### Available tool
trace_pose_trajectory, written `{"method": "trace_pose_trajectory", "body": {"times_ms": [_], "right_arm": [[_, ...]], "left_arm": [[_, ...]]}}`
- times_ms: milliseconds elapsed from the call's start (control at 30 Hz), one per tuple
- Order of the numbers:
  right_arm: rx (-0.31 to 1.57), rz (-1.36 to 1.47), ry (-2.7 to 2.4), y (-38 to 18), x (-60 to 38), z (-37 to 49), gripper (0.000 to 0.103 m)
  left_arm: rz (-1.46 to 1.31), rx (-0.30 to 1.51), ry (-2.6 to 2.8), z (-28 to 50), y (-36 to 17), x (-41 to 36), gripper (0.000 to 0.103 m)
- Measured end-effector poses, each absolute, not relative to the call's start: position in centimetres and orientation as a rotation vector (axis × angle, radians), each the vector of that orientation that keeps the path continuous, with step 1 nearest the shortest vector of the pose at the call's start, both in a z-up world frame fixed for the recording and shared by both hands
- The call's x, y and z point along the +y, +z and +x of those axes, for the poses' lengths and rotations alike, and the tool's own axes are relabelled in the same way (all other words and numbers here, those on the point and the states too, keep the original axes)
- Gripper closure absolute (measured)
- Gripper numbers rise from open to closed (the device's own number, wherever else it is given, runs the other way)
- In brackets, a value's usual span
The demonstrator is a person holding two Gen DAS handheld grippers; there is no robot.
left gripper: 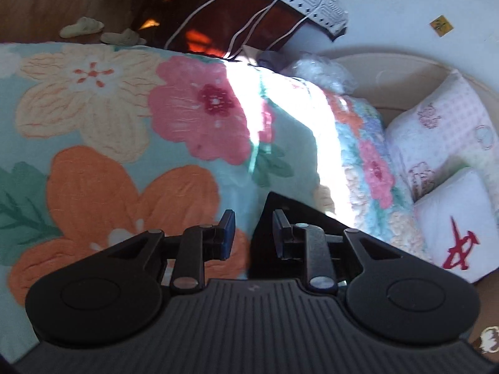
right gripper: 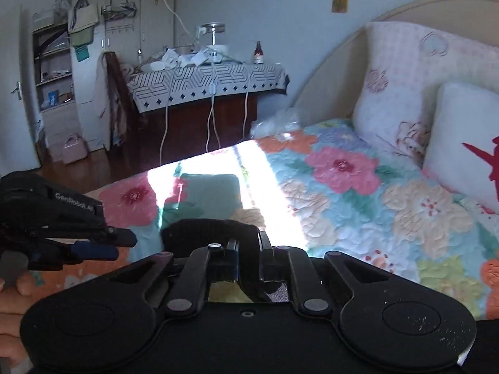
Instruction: Fold clothes
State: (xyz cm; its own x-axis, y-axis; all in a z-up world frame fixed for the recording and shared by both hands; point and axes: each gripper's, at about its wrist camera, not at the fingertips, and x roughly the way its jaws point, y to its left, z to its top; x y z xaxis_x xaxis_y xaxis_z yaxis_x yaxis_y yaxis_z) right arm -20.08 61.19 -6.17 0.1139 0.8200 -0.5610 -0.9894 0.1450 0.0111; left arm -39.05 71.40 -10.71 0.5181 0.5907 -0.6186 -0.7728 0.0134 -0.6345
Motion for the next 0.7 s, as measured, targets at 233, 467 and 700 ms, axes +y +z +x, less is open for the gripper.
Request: {"method": "trace_pose_trajectory", "body": {"times_ms": [233, 467, 700], "right_arm": [[0.978, -0.389, 1.651, -8.7, 59.3, -19.4, 0.079], [0.89, -0.352, 1.447, -7.9, 55.8, -15.4, 0.059], [0.893, -0.337, 1.327, -9.3, 53.0, -14.1, 0.055]], "left_arm": [[-1.16, 0.324, 1.054, -38.8, -11.3, 71.6, 0.058], [-1.116, 0.365, 1.06, -37.4, -12.5, 71.8, 0.043], [-0.917, 0.476, 1.045, -31.9, -13.6, 71.7, 0.029]]}}
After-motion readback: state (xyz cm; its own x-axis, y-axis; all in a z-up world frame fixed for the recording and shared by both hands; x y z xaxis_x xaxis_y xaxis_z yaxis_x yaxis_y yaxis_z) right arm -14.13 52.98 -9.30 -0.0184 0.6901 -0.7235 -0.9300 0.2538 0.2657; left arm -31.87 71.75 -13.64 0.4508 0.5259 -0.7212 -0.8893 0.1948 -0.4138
